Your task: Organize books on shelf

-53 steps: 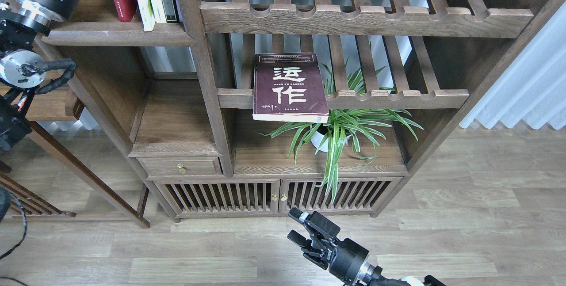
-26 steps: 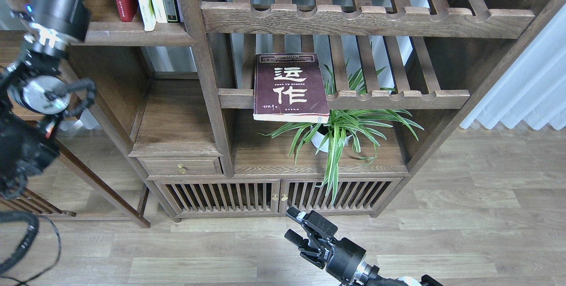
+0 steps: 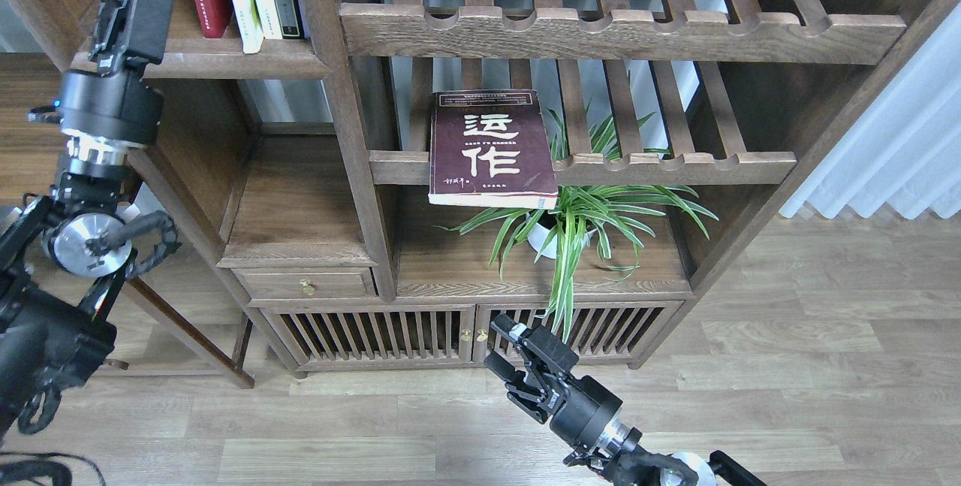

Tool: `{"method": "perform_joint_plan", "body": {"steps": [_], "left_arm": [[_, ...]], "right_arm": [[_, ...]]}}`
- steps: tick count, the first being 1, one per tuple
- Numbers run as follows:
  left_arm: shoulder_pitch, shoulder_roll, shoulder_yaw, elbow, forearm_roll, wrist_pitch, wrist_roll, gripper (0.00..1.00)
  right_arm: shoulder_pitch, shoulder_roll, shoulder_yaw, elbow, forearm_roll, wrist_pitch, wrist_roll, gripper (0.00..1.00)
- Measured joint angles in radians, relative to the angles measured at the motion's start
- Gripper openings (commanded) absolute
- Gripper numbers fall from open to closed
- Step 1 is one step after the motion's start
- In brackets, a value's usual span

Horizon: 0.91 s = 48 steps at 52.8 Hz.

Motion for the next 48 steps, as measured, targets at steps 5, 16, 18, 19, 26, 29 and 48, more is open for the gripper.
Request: {"method": "perform_joint_plan", "body": {"steps": [5,16,18,19,26,29,48], "left_arm": [[0.098,0.000,0.003,-0.024,-0.003,0.000,0.000,0.78],[0.290,-0.003,0.009,-0.026,-0.019,0.000,0.000,0.86],[0.312,-0.003,0.008,-0.023,-0.031,0.000,0.000,0.86],[0.321,-0.002,0.006,-0.021,-0.040,0.000,0.000,0.88],[0.367,0.003,-0.028,-0.007,-0.093,0.000,0.000,0.99],[0.381,0.003,-0.041,-0.007,-0.095,0.000,0.000,0.99],[0.555,0.000,-0.142,0.001,-0.145,0.000,0.000,0.99]], "right_arm": [[0.021,0.010,0.011,-0.001,0.000,0.000,0.005,0.99],[0.066,0.013,0.027,-0.001,-0.001,0.000,0.023,0.99],[0.081,0.013,0.024,0.000,-0.003,0.000,0.024,0.99],[0.088,0.013,0.023,0.001,-0.005,0.000,0.024,0.99],[0.131,0.013,0.014,0.000,-0.027,0.000,0.038,0.99],[0.140,0.013,0.008,-0.006,-0.037,0.000,0.040,0.99],[0.233,0.013,-0.027,-0.061,-0.058,0.000,0.105,0.99]]}}
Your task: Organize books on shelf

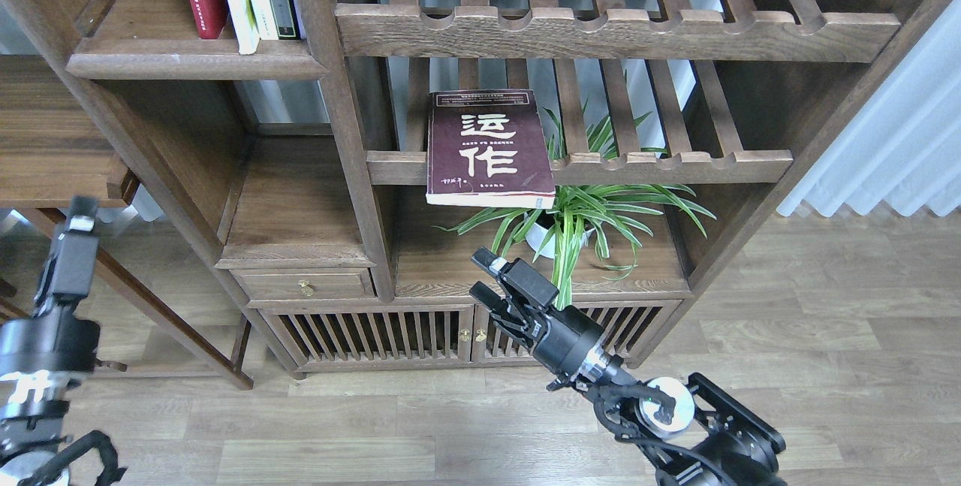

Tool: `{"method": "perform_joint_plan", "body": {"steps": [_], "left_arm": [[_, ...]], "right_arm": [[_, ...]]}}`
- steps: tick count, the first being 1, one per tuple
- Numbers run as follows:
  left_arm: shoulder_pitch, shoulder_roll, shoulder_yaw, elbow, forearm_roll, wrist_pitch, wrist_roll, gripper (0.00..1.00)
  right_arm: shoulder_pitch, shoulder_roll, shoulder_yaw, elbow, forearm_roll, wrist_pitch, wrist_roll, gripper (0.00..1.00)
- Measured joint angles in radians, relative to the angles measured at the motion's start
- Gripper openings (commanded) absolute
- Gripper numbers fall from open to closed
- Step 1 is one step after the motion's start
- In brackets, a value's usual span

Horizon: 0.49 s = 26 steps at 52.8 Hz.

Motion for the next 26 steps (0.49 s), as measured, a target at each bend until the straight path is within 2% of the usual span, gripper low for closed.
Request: {"method": "perform_joint_plan", "body": {"steps": [13,19,26], "left_arm": [[0.031,-0.010,0.004,0.035,-0.004,0.000,0.000,0.99],[0.020,-0.013,0.005,0.041,-0.004,0.000,0.000,0.99],[0.004,-0.012,0.000,0.046,-0.004,0.000,0.000,1.00]], "right_arm": [[0.058,0.000,-0.023,-0.016,-0.001,0.000,0.032,0.99],[0.091,0.000,-0.028,-0.026,0.002,-0.021,0.087,0.99],[0.120,0.000,-0.042,-0.045,0.003,-0.116,0.137,0.99]]}}
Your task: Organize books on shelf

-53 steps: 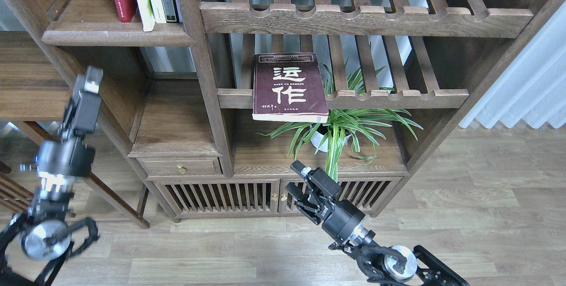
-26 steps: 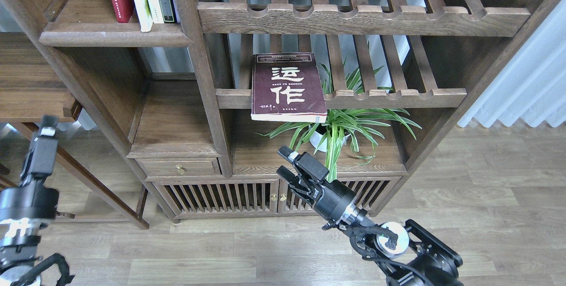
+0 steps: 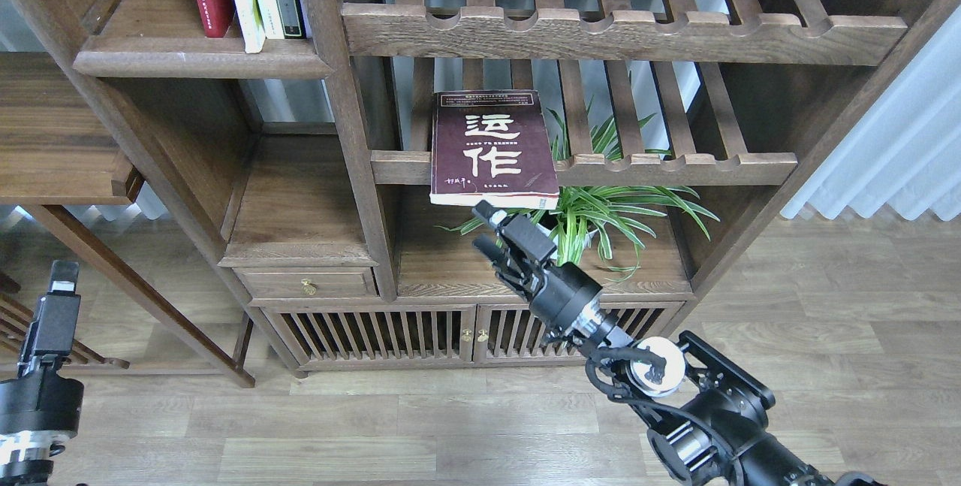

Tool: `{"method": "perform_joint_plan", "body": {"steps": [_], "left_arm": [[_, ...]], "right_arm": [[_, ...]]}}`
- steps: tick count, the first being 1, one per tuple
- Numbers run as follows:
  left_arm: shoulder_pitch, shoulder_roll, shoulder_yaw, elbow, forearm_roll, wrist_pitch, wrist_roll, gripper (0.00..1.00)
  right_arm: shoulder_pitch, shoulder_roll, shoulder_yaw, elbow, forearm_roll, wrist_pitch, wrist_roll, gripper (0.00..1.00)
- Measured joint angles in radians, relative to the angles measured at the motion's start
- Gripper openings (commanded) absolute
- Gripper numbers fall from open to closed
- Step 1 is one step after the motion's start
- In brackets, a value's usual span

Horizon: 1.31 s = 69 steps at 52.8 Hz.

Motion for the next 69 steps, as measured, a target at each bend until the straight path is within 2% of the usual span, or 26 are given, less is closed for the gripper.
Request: {"method": "perform_joint_plan", "body": {"steps": [7,25,32,37,53,65,69], "left_arm": [[-0.012,0.000,-0.001,0.013,0.000,0.000,0.000,1.00],[-0.041,0.004,-0.003,0.015,0.000,0.000,0.000,0.99],[-0.046,0.005,-0.004,0.017,0.001,0.000,0.000,1.00],[-0.048,0.007,-0.007,0.024,0.001,0.000,0.000,1.00],[-0.113,0.015,-0.025,0.073,0.002,0.000,0.000,1.00],[-0.136,0.017,-0.020,0.097,0.002,0.000,0.000,1.00],[-0.145,0.017,-0.013,0.099,0.002,0.000,0.000,1.00]], "right_arm": [[0.036,0.000,-0.005,-0.056,0.000,-0.045,0.007,0.99],[0.084,0.000,-0.002,-0.084,0.002,-0.049,0.016,0.98],[0.104,0.000,-0.002,-0.085,0.002,-0.059,0.019,0.96],[0.116,0.000,-0.002,-0.086,0.003,-0.101,0.020,0.95],[0.145,0.000,0.000,-0.082,0.083,-0.318,0.020,0.83],[0.170,0.000,0.005,-0.083,0.114,-0.343,0.020,0.82],[0.175,0.000,0.007,-0.084,0.116,-0.346,0.021,0.76]]}}
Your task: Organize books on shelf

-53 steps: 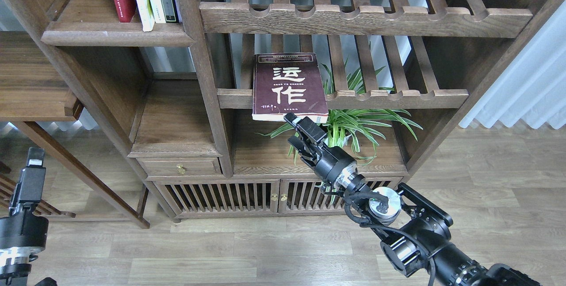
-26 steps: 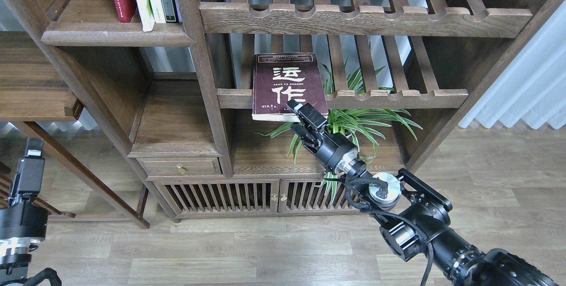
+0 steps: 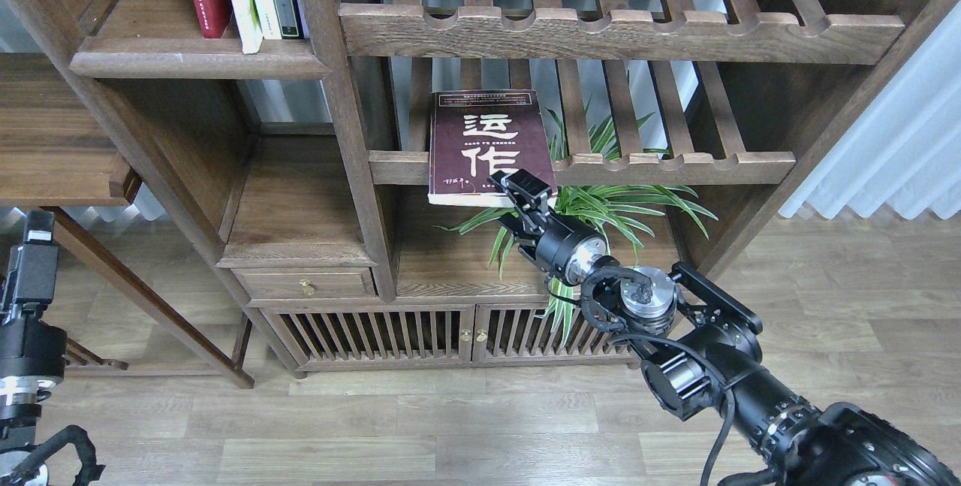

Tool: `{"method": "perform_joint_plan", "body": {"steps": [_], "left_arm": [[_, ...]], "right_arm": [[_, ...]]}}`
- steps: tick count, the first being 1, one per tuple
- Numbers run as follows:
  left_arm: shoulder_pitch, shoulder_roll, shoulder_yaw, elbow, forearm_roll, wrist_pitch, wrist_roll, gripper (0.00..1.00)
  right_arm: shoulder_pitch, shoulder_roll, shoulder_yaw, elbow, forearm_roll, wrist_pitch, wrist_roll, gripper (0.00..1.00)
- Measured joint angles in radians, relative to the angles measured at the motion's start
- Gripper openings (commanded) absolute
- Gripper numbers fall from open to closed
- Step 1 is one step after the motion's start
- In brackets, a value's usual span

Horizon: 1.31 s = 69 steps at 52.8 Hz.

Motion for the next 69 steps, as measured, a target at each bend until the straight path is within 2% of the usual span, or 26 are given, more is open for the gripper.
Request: {"method": "perform_joint_plan", "body": {"steps": [6,12,18,22,30,41,46,47,57,69], "left_arm": [[-0.010,0.000,0.004,0.002,0.000,0.000,0.000,1.00],[-0.012,0.000,0.003,0.003,0.000,0.000,0.000,1.00],[-0.009,0.000,0.001,0.012,0.000,0.000,0.000,1.00],[-0.009,0.000,0.001,0.019,0.000,0.000,0.000,1.00],[-0.015,-0.002,0.010,0.027,0.000,0.000,0.000,1.00],[-0.023,-0.002,0.016,0.028,0.000,0.000,0.000,1.00],[-0.023,-0.001,0.011,0.028,-0.001,0.000,0.000,1.00],[-0.019,0.001,0.009,0.025,-0.001,0.000,0.000,1.00],[0.002,0.001,0.012,0.006,-0.002,0.000,0.000,1.00],[0.059,-0.001,0.061,0.001,-0.067,0.000,0.000,1.00]], "right_arm": [[0.001,0.000,0.000,0.000,0.001,-0.002,0.000,0.59],[0.002,0.000,0.011,0.000,0.013,0.008,0.000,0.48],[-0.004,0.000,0.024,0.005,0.024,0.032,0.004,0.17],[-0.015,0.000,0.026,0.005,0.025,0.089,0.014,0.06],[-0.037,0.000,0.009,-0.001,0.025,0.232,0.020,0.05],[-0.087,0.000,-0.033,0.034,0.020,0.346,0.009,0.05],[-0.141,0.000,-0.039,0.115,0.002,0.411,-0.019,0.05],[-0.198,0.000,-0.043,0.172,-0.032,0.444,-0.053,0.05],[-0.402,0.000,-0.045,0.269,-0.154,0.460,-0.127,0.04],[-0.548,0.000,-0.041,0.283,-0.194,0.462,-0.174,0.04]]}}
